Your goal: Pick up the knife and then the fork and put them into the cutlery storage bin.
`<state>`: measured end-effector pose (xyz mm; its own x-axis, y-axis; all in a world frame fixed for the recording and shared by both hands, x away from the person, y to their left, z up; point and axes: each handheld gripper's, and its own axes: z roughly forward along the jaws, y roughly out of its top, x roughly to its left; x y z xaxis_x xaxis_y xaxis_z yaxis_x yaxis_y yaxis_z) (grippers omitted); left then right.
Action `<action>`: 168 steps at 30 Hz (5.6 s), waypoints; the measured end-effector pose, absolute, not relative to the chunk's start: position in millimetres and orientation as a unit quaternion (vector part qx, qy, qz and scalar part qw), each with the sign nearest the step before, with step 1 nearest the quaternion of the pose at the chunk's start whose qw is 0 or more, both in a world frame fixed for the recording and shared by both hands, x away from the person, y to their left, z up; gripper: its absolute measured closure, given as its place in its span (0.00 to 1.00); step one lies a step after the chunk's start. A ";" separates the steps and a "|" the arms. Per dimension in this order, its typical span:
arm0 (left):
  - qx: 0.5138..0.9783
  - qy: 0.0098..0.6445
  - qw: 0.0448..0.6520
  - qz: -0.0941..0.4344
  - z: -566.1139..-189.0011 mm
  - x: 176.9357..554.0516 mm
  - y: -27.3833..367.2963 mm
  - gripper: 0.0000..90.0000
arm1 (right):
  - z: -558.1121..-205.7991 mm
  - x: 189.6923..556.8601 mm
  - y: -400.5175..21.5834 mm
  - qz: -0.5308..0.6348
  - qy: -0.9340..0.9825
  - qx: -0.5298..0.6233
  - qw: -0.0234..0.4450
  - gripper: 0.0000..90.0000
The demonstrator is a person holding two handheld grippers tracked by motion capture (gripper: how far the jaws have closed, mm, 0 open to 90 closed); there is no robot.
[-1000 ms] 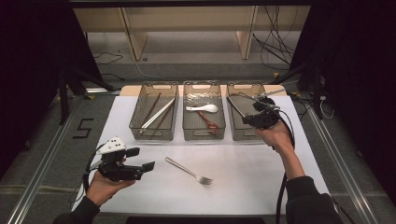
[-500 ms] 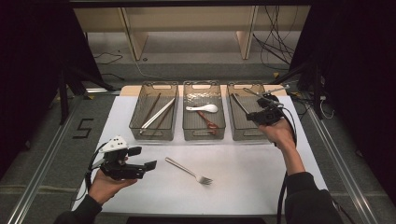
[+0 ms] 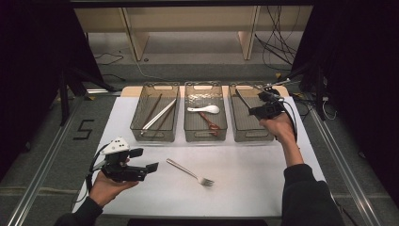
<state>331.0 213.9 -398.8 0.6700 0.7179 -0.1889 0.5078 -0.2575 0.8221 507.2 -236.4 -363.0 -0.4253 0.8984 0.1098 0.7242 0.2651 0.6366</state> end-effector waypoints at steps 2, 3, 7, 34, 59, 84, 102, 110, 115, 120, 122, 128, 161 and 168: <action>0.785 0.390 0.468 0.114 -398.2 330.4 213.7 0.19 | -363.1 510.7 -235.5 0.313 0.783 0.518 0.141 0.93; 0.785 0.389 0.469 0.113 -397.9 330.4 213.6 0.19 | -363.0 511.8 -235.1 0.312 0.782 0.521 0.142 0.93; 0.785 0.388 0.470 0.113 -398.3 328.9 213.7 0.19 | -362.7 515.1 -235.5 0.309 0.780 0.525 0.144 0.93; 0.788 0.381 0.471 0.110 -398.8 328.0 213.7 0.19 | -382.2 558.7 -222.9 0.247 0.783 0.550 0.156 0.93; 0.792 0.381 0.465 0.106 -401.4 328.4 212.0 0.18 | -364.9 538.0 -227.3 0.308 0.779 0.522 0.158 0.47; 0.808 0.373 0.445 0.102 -407.1 337.9 205.0 0.18 | -370.1 441.8 -218.5 0.360 0.806 0.450 0.138 0.34; 0.890 0.291 0.340 0.091 -435.0 380.1 155.1 0.18 | -392.1 385.5 -221.0 0.393 0.804 0.427 0.126 0.33; 0.903 0.276 0.318 0.088 -441.8 391.4 143.6 0.18 | -399.9 367.5 -209.0 0.396 0.813 0.411 0.119 0.32; 0.911 0.267 0.303 0.084 -444.9 394.0 140.9 0.18 | -401.9 358.2 -206.4 0.401 0.813 0.406 0.115 0.31; 0.916 0.262 0.292 0.084 -445.5 397.6 135.6 0.19 | -404.0 352.5 -205.6 0.399 0.817 0.402 0.110 0.31; 0.919 0.257 0.287 0.083 -446.1 398.9 132.9 0.20 | -404.8 350.9 -205.7 0.400 0.817 0.402 0.107 0.31; 0.930 0.245 0.262 0.078 -451.7 402.0 125.7 0.21 | -404.2 345.2 -205.5 0.403 0.817 0.399 0.105 0.31; 0.963 0.177 0.199 0.037 -468.0 414.3 106.4 0.49 | -408.2 343.4 -207.7 0.400 0.821 0.396 0.097 0.34; 0.974 0.143 0.171 0.035 -463.9 402.8 104.1 0.68 | -408.1 343.5 -207.8 0.397 0.824 0.393 0.096 0.34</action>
<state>402.8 104.1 -463.9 0.9566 0.2907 0.0198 0.2665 -0.9004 0.3438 343.5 -207.8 -408.1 -0.6727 0.7236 0.1545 0.5713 0.3753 0.7299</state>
